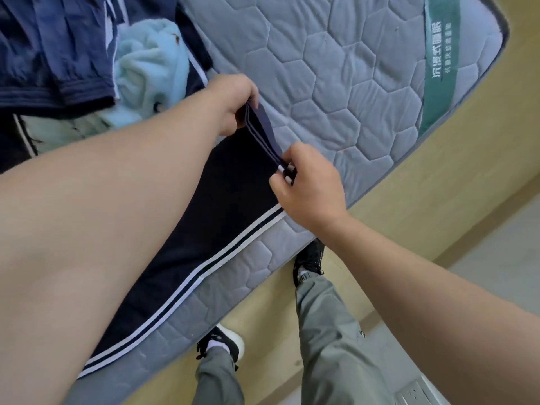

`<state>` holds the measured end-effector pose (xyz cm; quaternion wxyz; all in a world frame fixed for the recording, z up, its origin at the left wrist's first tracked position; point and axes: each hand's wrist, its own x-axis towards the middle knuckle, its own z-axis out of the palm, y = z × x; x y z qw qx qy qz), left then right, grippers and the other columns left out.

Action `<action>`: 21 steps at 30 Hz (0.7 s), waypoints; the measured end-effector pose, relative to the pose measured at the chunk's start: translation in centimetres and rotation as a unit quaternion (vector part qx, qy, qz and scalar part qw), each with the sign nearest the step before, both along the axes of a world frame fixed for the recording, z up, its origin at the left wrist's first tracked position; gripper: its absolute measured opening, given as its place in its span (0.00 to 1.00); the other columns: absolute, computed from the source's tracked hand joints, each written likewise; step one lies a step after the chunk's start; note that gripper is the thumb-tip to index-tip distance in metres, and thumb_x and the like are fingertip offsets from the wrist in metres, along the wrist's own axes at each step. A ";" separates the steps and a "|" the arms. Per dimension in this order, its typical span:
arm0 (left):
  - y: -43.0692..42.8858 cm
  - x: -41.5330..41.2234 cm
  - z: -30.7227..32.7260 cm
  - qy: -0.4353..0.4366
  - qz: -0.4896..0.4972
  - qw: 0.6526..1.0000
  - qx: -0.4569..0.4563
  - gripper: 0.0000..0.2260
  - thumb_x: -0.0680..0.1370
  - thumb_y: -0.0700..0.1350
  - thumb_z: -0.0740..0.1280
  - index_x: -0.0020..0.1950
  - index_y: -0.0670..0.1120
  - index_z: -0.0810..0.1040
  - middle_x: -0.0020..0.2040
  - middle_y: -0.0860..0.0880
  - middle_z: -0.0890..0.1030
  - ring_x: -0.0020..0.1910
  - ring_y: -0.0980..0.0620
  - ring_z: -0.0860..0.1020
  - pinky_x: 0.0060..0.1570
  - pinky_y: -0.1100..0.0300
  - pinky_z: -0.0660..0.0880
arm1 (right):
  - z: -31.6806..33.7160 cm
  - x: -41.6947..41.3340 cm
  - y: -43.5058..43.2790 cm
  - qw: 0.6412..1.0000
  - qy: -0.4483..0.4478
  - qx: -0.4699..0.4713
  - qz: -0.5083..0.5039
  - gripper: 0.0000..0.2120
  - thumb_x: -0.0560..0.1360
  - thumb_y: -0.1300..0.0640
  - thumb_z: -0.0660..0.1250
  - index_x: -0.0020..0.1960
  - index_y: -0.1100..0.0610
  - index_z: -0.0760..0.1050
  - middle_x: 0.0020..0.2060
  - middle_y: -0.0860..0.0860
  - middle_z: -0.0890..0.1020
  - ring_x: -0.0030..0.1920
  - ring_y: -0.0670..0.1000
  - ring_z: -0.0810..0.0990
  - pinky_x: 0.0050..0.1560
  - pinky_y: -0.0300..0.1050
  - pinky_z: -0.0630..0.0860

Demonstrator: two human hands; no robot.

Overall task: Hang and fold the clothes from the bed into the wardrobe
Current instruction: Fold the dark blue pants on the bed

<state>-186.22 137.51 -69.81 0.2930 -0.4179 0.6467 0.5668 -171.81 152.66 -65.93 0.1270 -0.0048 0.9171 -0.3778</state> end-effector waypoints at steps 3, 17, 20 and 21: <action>-5.7 3.9 1.7 -0.052 0.051 0.997 0.039 0.13 0.65 0.29 0.60 0.46 0.41 0.72 0.51 0.42 0.74 0.51 0.42 0.78 0.59 0.47 0.78 | 0.5 3.1 -4.6 0.987 0.014 0.048 0.153 0.07 0.73 0.56 0.65 0.47 0.58 0.71 0.41 0.52 0.76 0.41 0.57 0.74 0.35 0.52 0.72; -27.3 33.2 0.7 -0.018 0.412 0.906 -0.095 0.12 0.78 0.41 0.71 0.61 0.48 0.80 0.54 0.47 0.83 0.55 0.46 0.82 0.56 0.47 0.80 | -0.8 19.6 -26.0 0.869 -0.087 0.106 0.475 0.05 0.80 0.58 0.59 0.48 0.58 0.72 0.43 0.50 0.66 0.40 0.55 0.69 0.34 0.45 0.62; -29.7 38.4 0.1 -0.021 0.418 0.899 -0.130 0.13 0.77 0.47 0.71 0.62 0.48 0.81 0.52 0.50 0.82 0.53 0.49 0.81 0.57 0.49 0.80 | -1.5 23.5 -29.5 0.853 -0.127 0.136 0.488 0.04 0.79 0.61 0.59 0.50 0.59 0.72 0.47 0.52 0.67 0.38 0.56 0.68 0.32 0.45 0.63; -30.8 40.3 0.0 -0.020 0.421 0.896 -0.140 0.12 0.77 0.47 0.71 0.61 0.48 0.81 0.51 0.49 0.83 0.52 0.49 0.81 0.57 0.49 0.80 | -1.8 25.0 -30.7 0.845 -0.138 0.148 0.496 0.05 0.79 0.61 0.59 0.53 0.59 0.72 0.49 0.53 0.68 0.39 0.56 0.68 0.33 0.46 0.65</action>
